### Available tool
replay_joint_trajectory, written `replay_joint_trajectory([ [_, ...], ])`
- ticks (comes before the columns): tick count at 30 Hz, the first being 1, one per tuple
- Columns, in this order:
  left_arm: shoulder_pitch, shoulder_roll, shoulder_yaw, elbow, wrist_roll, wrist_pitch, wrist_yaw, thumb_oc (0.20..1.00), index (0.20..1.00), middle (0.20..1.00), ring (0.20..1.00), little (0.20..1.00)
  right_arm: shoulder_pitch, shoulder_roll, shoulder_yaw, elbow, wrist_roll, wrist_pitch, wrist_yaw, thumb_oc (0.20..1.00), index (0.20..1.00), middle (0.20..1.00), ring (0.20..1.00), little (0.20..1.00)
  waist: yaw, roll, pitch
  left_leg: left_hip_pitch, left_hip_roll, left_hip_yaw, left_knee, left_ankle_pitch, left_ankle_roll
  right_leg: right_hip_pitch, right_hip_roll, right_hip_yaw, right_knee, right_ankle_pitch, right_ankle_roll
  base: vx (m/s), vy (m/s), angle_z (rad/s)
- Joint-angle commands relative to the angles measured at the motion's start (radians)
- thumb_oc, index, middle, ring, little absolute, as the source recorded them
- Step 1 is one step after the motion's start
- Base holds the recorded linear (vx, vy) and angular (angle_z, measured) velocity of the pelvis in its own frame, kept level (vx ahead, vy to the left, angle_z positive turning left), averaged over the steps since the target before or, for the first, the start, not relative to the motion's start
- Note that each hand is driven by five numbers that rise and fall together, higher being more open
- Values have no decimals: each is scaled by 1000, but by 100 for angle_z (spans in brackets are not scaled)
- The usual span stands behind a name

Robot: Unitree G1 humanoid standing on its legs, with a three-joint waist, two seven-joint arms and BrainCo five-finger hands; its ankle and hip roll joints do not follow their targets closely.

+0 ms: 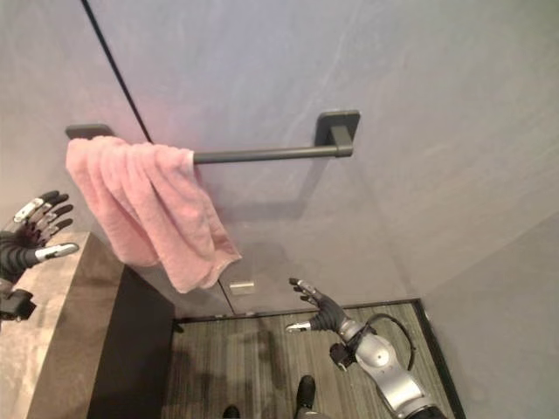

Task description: Put brush and paste in cup on sink, flatten towel.

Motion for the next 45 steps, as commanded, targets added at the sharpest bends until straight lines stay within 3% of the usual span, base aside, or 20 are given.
replay_joint_trajectory([
  [1, -160, 44, -38, 46, 22, -55, 33, 1000, 1000, 1000, 1000, 1000, -79, -2, 27, -84, 45, -34, 6, 1000, 1000, 1000, 1000, 1000, -7, -16, 23, -57, -9, -33, 11, -11, 32, 83, -83, -50, 2, -38, 127, -2, 33, -9],
  [8, -278, 26, -116, 101, 33, -52, 60, 1000, 1000, 1000, 1000, 1000, -96, -4, 53, -87, 50, -28, 12, 1000, 1000, 1000, 1000, 1000, -24, -21, 25, -73, -5, -24, 11, -7, 31, 61, -77, -38, 2, -37, 123, 5, 4, -1],
  [9, -288, 25, -123, 110, 33, -50, 61, 947, 947, 947, 947, 947, -98, -7, 55, -87, 50, -26, 13, 1000, 1000, 1000, 1000, 1000, -27, -22, 27, -74, -4, -23, 11, -7, 30, 58, -76, -35, 2, -37, 123, 0, 0, 0],
  [10, -294, 25, -124, 109, 34, -52, 63, 209, 209, 209, 209, 209, -99, -7, 54, -88, 50, -25, 12, 1000, 1000, 1000, 1000, 1000, -27, -23, 27, -75, -3, -21, 11, -7, 30, 56, -75, -35, 2, -38, 123, 23, 0, -6],
  [11, -295, 25, -122, 107, 34, -53, 63, 200, 200, 200, 200, 200, -100, -7, 54, -88, 49, -26, 13, 1000, 1000, 1000, 1000, 1000, -27, -23, 28, -76, -2, -20, 11, -7, 30, 54, -74, -34, 2, -38, 123, 25, 2, -13],
  [27, -226, 9, -130, 76, 52, -35, 13, 200, 200, 200, 200, 200, -67, -2, 59, -71, 38, -21, 43, 1000, 1000, 1000, 1000, 1000, -29, -13, 18, -42, 4, -15, 11, -21, 26, 88, -70, -32, 2, -64, 119, 29, -4, -3],
  [28, -226, 10, -130, 74, 53, -34, 14, 454, 454, 454, 454, 454, -65, -2, 59, -73, 38, -20, 44, 1000, 1000, 1000, 1000, 1000, -28, -11, 18, -41, 5, -14, 11, -21, 26, 88, -70, -32, 2, -65, 119, 0, 0, 0],
  [29, -222, 10, -126, 70, 56, -35, 13, 865, 865, 865, 865, 865, -62, -2, 60, -71, 35, -20, 47, 1000, 1000, 1000, 1000, 1000, -28, -11, 18, -41, 5, -13, 11, -21, 26, 88, -71, -31, 2, -66, 119, 0, 0, 0],
  [30, -220, 12, -124, 69, 56, -35, 12, 1000, 1000, 1000, 1000, 1000, -60, -3, 60, -70, 32, -19, 47, 1000, 1000, 1000, 1000, 1000, -28, -10, 19, -41, 4, -13, 11, -22, 26, 88, -71, -31, 2, -66, 119, 0, 0, 0],
  [45, -197, 8, -109, 66, 58, -31, -3, 1000, 1000, 1000, 1000, 1000, -33, -9, 48, -71, 25, -17, 65, 1000, 1000, 1000, 1000, 1000, -31, 1, 13, -32, 8, -3, 11, -24, 23, 93, -70, -25, 2, -73, 117, 0, 0, 0],
])
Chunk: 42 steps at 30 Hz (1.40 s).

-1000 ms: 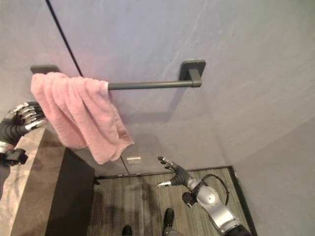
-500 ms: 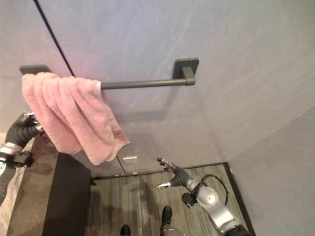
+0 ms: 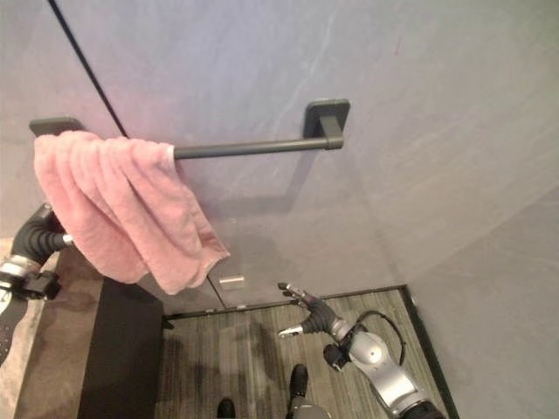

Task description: Put brush and paste in cup on sink, flatten towel.

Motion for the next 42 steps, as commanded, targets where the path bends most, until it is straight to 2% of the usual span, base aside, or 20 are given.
replay_joint_trajectory([
  [1, -43, 5, 23, -21, 15, -37, 1, 1000, 1000, 1000, 1000, 1000, -3, -11, 0, -69, 25, -34, 5, 1000, 1000, 1000, 1000, 1000, -10, 23, -9, -21, 6, -37, 12, -25, 21, 120, -74, -56, 6, -76, 110, 0, 0, 0],
  [5, -32, -9, 34, -25, -9, -36, -18, 1000, 1000, 1000, 1000, 1000, 3, -12, -2, -65, 20, -35, 10, 1000, 1000, 1000, 1000, 1000, -9, 25, -11, -19, 7, -34, 12, -26, 20, 119, -73, -53, 6, -76, 110, 0, 0, 0],
  [15, -34, 18, 11, -24, -25, -25, -50, 1000, 1000, 1000, 1000, 1000, 12, -15, 0, -52, 12, -36, 17, 1000, 1000, 1000, 1000, 1000, -13, 29, -17, -15, 9, -28, 12, -27, 18, 122, -71, -49, 6, -78, 109, 0, 0, 0],
  [19, -1, 8, 45, -45, -72, -27, -76, 1000, 1000, 1000, 1000, 1000, 20, -13, -4, -53, 13, -41, 23, 1000, 1000, 1000, 1000, 1000, -11, 30, -19, -10, 11, -27, 12, -28, 17, 125, -69, -47, 6, -80, 108, 0, 0, 0],
  [31, 100, -76, 165, -108, -95, -51, -81, 1000, 1000, 1000, 1000, 1000, 1, 6, -23, -64, 45, -50, 25, 1000, 1000, 1000, 1000, 1000, 13, 27, -25, 3, 14, -32, 12, -29, 18, 144, -68, -55, 6, -92, 100, 1, -1, -1],
  [42, 73, -85, 85, -121, -101, -33, -118, 1000, 1000, 1000, 1000, 1000, 5, 7, -7, -52, 32, -46, 36, 1000, 1000, 1000, 1000, 1000, 7, 28, -25, 0, 11, -37, 12, -27, 18, 147, -72, -61, 6, -92, 99, -3, 1, 1],
])
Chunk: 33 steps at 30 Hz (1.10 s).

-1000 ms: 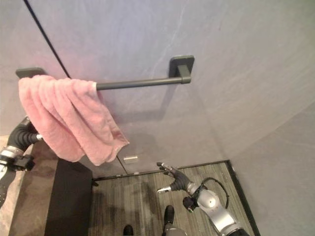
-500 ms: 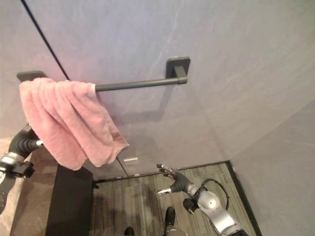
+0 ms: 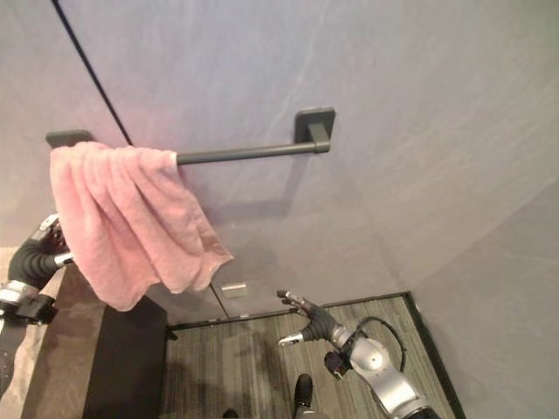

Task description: Put brush and paste in cup on sink, flatten towel.

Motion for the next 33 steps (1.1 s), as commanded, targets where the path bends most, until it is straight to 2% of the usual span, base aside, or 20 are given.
replay_joint_trajectory([
  [1, -69, 32, -11, -31, -35, -48, -9, 1000, 1000, 1000, 1000, 1000, -27, 2, -4, -55, 32, -46, 8, 1000, 1000, 1000, 1000, 1000, 1, 5, 5, -22, 11, -48, 11, -27, 18, 130, -73, -70, 6, -97, 109, 0, 0, 0],
  [6, -65, 30, -5, -57, -42, -52, -11, 1000, 1000, 1000, 1000, 1000, -22, 2, -5, -50, 27, -46, 9, 1000, 1000, 1000, 1000, 1000, -1, 9, 7, -25, 8, -47, 11, -26, 19, 125, -74, -64, 6, -94, 110, 0, 0, 0],
  [12, 6, 27, 71, -97, -63, -53, -36, 1000, 1000, 1000, 1000, 1000, 1, -5, -30, -54, 26, -48, 20, 1000, 1000, 1000, 1000, 1000, 5, 14, 7, -21, 7, -43, 11, -27, 20, 128, -75, -63, 6, -94, 110, 0, -2, -1],
  [20, 37, 18, 83, -132, -96, -47, -61, 1000, 1000, 1000, 1000, 1000, 7, -2, -33, -48, 26, -52, 23, 1000, 1000, 1000, 1000, 1000, 8, 15, 4, -18, 9, -46, 11, -26, 19, 133, -75, -67, 6, -97, 108, 0, 0, 0],
  [26, 33, 17, 45, -145, -101, -35, -68, 1000, 1000, 1000, 1000, 1000, 0, -2, -26, -39, 11, -52, 20, 1000, 1000, 1000, 1000, 1000, 7, 17, 4, -17, 9, -46, 11, -24, 19, 135, -75, -70, 6, -97, 107, 0, 0, 0],
  [33, 86, 13, 98, -194, -119, -39, -79, 1000, 1000, 1000, 1000, 1000, 6, -1, -28, -34, 9, -54, 23, 1000, 1000, 1000, 1000, 1000, 13, 17, 4, -14, 9, -44, 11, -24, 20, 135, -75, -67, 6, -96, 107, 0, 0, 0],
])
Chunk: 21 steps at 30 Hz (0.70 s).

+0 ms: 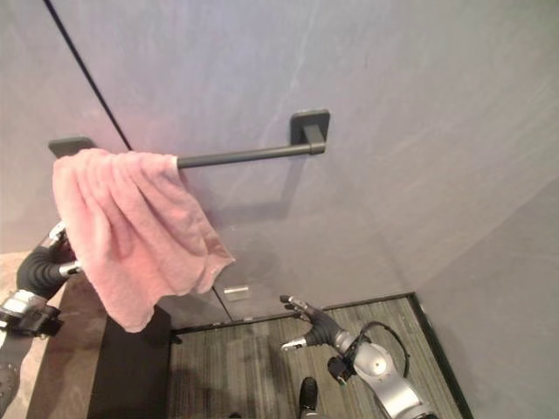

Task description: Put brush and paste in cup on sink, flatten towel.

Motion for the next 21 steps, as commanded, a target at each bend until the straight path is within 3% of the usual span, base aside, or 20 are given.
replay_joint_trajectory([
  [1, 10, 53, 78, -49, -40, -45, -20, 1000, 1000, 1000, 1000, 1000, -22, -2, -12, -37, 11, -56, 6, 1000, 1000, 1000, 1000, 1000, 15, -4, 12, -20, 8, -48, 11, -24, 19, 132, -76, -68, 7, -91, 103, 0, 0, 0],
  [10, 92, 20, 177, -4, -7, -60, -1, 1000, 1000, 1000, 1000, 1000, -9, -3, -35, -40, 14, -57, 10, 1000, 1000, 1000, 1000, 1000, 33, 0, 12, -21, 8, -52, 11, -20, 19, 136, -79, -79, 7, -91, 103, -2, -1, 1],
  [21, 115, 18, 220, 29, 43, -65, 19, 1000, 1000, 1000, 1000, 1000, -9, -1, -52, -37, 7, -51, 11, 1000, 1000, 1000, 1000, 1000, 41, 3, 14, -28, 4, -60, 11, -17, 20, 136, -84, -91, 7, -88, 105, -3, 2, 1],
])
